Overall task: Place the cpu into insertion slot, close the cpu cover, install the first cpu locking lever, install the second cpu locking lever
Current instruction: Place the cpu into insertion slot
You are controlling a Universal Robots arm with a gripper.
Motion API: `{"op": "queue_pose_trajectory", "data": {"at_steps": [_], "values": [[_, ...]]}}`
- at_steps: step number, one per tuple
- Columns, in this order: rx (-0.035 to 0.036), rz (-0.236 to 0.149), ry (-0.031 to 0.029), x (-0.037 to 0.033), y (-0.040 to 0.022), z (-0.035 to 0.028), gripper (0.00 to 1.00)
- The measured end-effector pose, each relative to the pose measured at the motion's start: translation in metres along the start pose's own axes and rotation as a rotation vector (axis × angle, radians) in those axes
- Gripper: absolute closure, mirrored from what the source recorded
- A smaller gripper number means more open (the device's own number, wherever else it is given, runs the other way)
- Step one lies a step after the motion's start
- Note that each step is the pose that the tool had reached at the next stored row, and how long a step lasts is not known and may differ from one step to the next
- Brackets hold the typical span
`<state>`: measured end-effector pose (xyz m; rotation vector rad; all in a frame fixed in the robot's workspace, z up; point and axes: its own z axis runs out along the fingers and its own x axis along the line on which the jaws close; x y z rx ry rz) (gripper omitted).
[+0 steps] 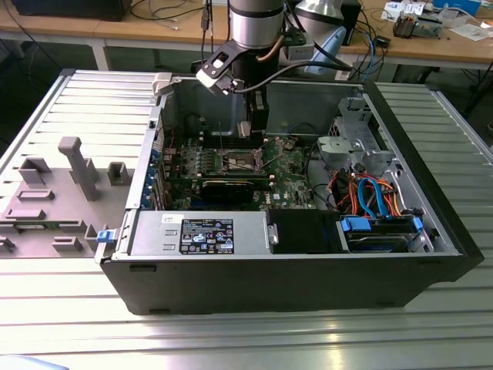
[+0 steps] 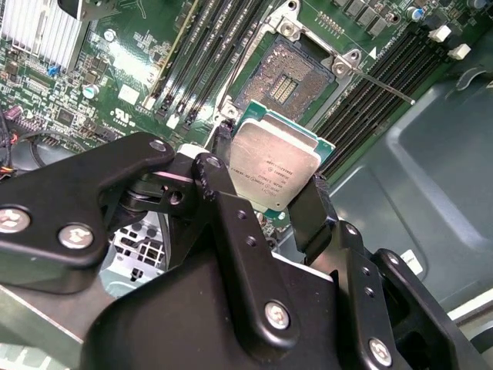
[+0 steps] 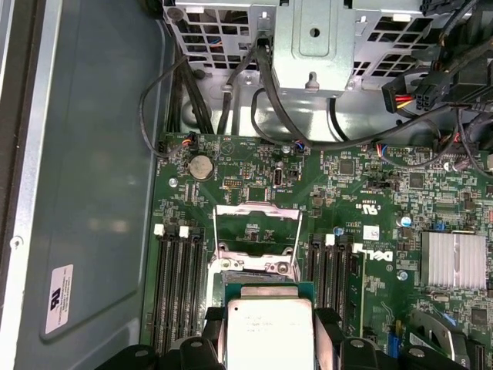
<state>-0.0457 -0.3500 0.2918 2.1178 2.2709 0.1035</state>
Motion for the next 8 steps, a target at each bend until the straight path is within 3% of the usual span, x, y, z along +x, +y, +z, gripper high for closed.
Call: {"op": "queue_pose_trajectory", "data": {"at_steps": [8], "values": [[0.0000, 0.000, 0.0000, -0.0001, -0.0002, 0.0030, 0.45]]}}
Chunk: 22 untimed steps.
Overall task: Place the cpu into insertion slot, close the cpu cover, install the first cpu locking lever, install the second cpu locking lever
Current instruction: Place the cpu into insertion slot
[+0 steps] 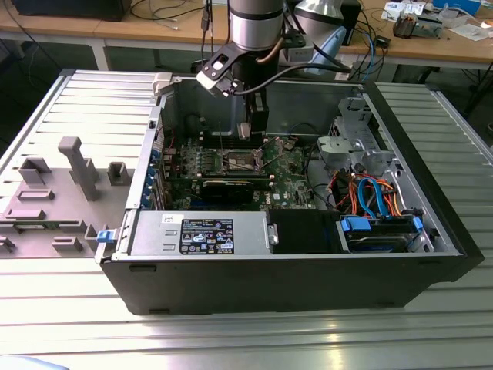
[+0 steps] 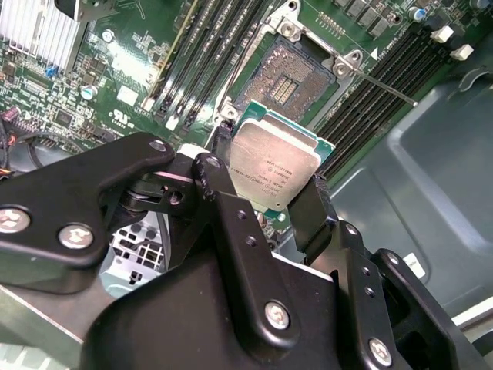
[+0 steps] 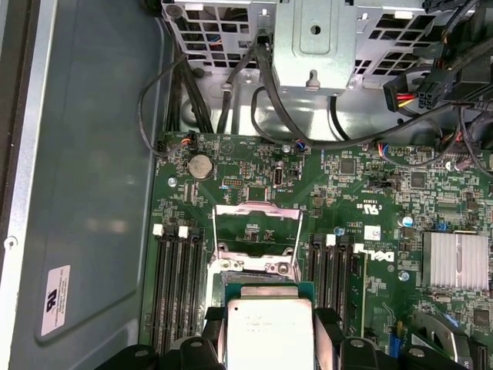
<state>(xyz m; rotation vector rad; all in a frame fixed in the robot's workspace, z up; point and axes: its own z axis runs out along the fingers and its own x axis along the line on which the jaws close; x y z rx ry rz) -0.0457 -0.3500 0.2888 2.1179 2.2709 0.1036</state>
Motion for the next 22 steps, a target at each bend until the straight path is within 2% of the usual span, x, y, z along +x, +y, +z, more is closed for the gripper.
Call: {"op": "queue_pose_trajectory", "data": {"at_steps": [8, 16, 22], "values": [[0.0001, 0.000, -0.0001, -0.0001, -0.0004, 0.0060, 0.45], [-0.0003, 0.015, -0.0012, 0.0003, -0.0013, 0.0183, 0.45], [-0.0003, 0.019, -0.0015, 0.0017, -0.0063, 0.0256, 0.45]]}}
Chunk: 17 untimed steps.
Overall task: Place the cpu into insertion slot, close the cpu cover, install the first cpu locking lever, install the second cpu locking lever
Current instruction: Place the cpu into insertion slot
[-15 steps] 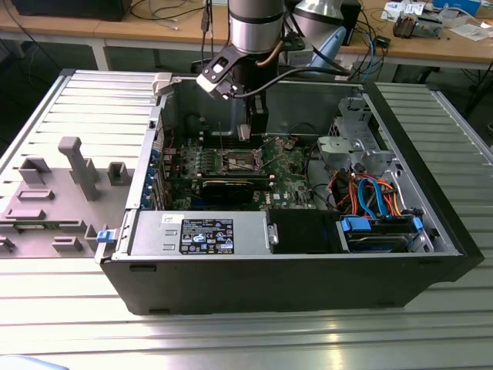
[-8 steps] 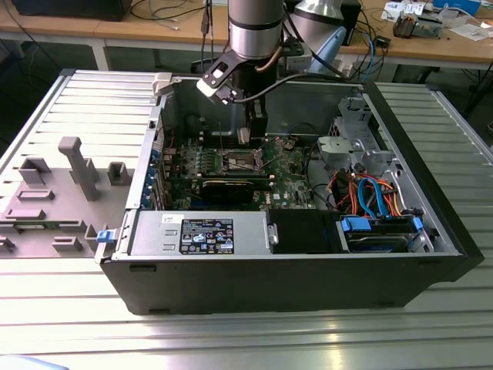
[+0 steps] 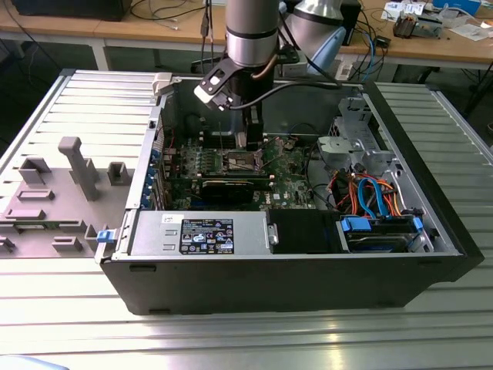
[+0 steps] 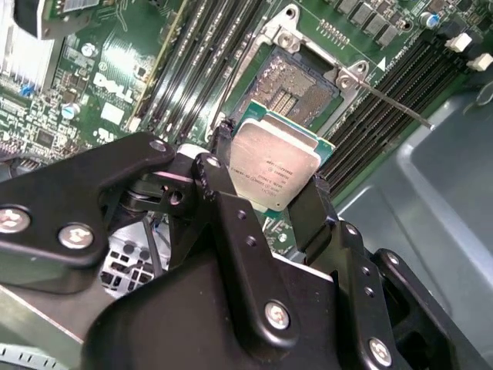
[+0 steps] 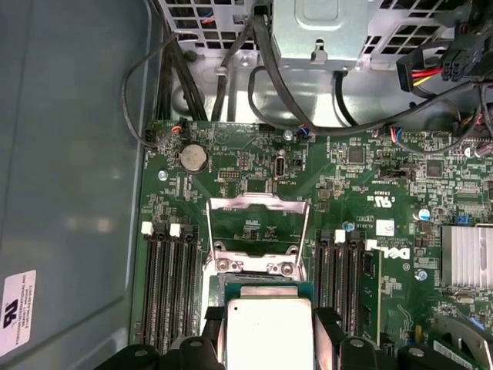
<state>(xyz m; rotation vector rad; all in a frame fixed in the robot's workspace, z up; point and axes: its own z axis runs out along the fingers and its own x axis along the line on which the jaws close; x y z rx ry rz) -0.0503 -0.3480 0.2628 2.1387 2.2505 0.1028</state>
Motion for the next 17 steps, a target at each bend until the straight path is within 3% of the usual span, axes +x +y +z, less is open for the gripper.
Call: {"op": "queue_pose_trajectory", "data": {"at_steps": [5, 13, 17], "values": [[-0.0004, 0.022, -0.0015, 0.0019, -0.0034, 0.0066, 0.45], [-0.0005, 0.023, -0.0016, 0.0027, -0.0072, 0.0185, 0.45], [-0.0003, 0.023, -0.0018, 0.0026, -0.0074, 0.0198, 0.45]]}}
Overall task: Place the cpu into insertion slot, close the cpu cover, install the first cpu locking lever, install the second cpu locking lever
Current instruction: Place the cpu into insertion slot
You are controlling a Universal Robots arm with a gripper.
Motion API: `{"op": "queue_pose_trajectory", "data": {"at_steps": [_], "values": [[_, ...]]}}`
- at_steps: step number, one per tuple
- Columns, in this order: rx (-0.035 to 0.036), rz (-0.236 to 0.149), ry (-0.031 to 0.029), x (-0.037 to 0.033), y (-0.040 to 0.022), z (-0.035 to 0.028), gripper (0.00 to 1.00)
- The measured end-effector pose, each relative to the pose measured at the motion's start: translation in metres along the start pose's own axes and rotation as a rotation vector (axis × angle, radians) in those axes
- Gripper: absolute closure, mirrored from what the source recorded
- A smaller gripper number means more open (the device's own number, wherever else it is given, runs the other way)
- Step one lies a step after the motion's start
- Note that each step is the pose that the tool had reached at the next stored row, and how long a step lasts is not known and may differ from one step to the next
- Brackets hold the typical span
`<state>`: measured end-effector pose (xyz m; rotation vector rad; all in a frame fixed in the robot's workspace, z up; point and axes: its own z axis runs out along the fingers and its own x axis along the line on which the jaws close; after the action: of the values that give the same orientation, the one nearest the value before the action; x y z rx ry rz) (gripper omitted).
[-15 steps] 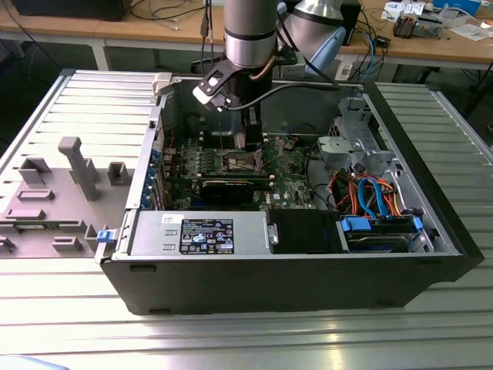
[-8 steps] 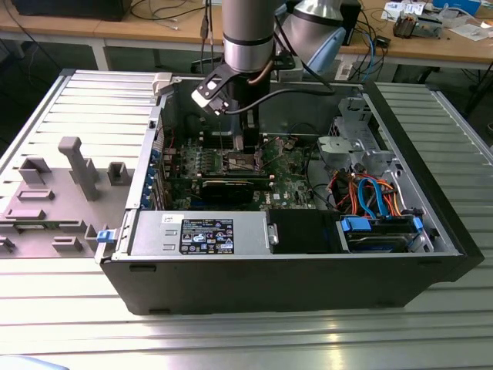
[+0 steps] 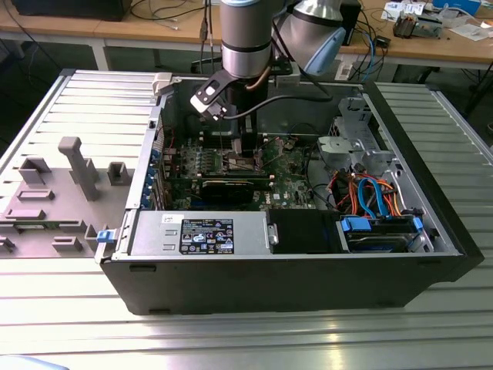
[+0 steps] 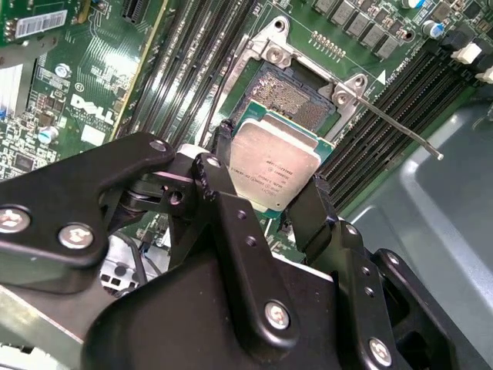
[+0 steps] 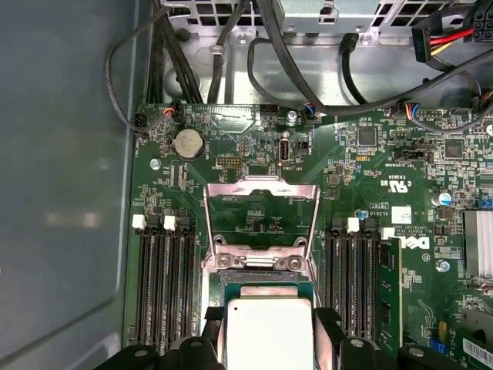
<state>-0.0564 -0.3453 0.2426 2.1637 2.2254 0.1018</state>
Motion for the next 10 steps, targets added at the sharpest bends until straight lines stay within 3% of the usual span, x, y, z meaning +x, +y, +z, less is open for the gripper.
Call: {"op": "queue_pose_trajectory", "data": {"at_steps": [10], "values": [[-0.0001, 0.000, 0.0002, 0.0000, 0.0000, 0.0007, 0.45]]}}
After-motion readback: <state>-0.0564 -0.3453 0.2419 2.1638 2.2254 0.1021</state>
